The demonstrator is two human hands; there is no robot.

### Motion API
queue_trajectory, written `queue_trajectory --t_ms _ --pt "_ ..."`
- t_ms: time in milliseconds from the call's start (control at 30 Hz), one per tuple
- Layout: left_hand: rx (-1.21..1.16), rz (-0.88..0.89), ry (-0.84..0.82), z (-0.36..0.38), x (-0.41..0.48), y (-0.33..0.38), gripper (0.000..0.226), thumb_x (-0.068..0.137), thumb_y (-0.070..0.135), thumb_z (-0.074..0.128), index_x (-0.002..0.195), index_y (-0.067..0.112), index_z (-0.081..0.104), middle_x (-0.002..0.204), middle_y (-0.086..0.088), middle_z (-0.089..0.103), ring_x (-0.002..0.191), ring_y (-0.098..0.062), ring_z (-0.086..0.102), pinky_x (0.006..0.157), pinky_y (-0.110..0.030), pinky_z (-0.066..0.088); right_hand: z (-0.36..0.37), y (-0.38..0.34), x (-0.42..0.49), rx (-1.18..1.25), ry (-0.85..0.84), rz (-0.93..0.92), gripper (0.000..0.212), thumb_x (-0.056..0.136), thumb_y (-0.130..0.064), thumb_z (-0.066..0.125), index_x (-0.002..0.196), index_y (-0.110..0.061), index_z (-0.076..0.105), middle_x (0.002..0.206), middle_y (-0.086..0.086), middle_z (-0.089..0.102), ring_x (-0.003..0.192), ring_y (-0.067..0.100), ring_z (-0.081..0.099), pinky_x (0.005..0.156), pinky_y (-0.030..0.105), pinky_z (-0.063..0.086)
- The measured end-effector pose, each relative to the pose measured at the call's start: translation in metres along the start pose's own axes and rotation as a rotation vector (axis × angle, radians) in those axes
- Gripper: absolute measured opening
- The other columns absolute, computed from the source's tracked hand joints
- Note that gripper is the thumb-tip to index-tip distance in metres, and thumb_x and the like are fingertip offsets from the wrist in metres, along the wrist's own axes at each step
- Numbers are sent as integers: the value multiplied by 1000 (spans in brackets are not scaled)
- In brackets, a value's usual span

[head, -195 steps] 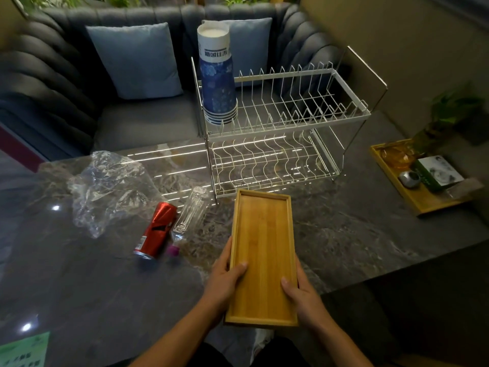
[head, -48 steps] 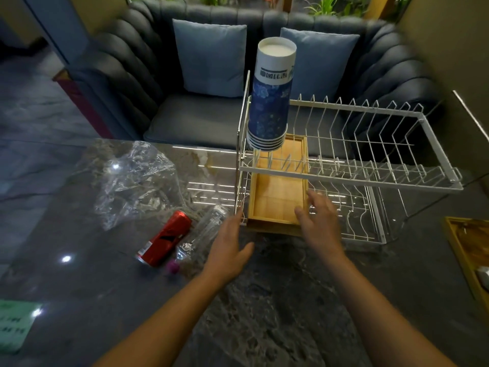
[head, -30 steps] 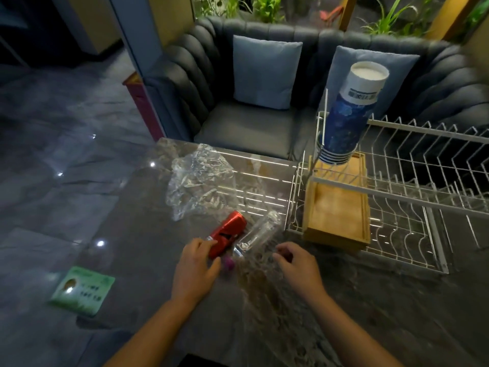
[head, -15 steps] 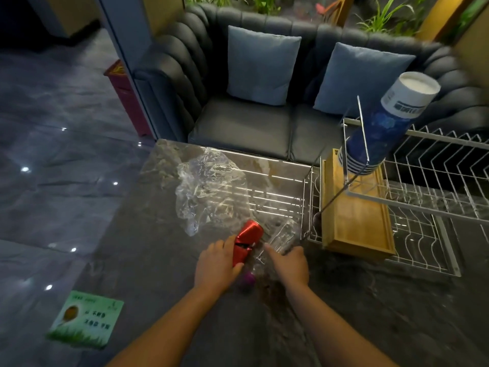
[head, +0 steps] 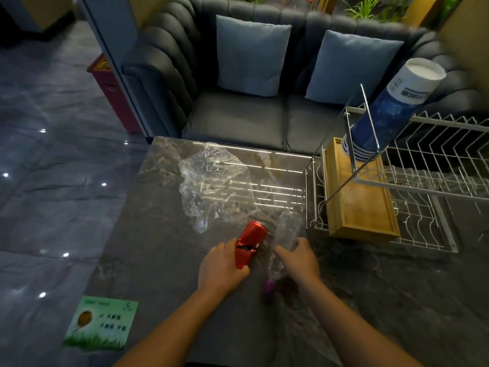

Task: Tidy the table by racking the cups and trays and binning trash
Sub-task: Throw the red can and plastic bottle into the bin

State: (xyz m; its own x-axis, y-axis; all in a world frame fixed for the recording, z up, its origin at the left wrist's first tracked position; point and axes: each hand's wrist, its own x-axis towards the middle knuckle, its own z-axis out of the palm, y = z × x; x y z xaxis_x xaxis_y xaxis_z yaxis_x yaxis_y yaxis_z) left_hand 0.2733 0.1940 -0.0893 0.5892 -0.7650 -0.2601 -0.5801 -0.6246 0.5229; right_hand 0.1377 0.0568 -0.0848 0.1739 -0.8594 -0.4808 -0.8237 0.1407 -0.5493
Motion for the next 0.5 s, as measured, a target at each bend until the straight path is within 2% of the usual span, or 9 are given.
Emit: queue_trajectory --t_ms 67,167,300,500 --pt "-21 0 21 -1 -7 0 57 70 49 59 124 33 54 104 3 64 95 -19 61 76 -36 53 -2 7 -4 -22 -4 -38 44 72 -48 70 103 -24 50 86 -7 58 75 14 60 67 36 53" --pt "-43 -14 64 -3 -18 2 53 70 50 60 121 35 55 101 5 65 93 -17 61 74 -34 52 -7 13 -9 -30 -36 -106 48 72 -47 71 110 -28 48 89 -9 59 78 13 61 71 38 56" --pt "-24 -68 106 -1 -41 7 52 69 49 60 120 35 56 101 4 66 94 -18 62 76 -37 54 -17 17 -11 -103 -96 -234 52 71 -48 72 113 -26 51 93 -6 61 77 12 61 60 30 48" --pt "-19 -229 242 7 -95 5 52 67 51 57 116 36 57 96 4 66 89 -19 63 69 -33 48 -24 21 -24 -217 -205 -430 55 65 -49 69 114 -25 57 102 -3 68 85 18 67 73 40 58"
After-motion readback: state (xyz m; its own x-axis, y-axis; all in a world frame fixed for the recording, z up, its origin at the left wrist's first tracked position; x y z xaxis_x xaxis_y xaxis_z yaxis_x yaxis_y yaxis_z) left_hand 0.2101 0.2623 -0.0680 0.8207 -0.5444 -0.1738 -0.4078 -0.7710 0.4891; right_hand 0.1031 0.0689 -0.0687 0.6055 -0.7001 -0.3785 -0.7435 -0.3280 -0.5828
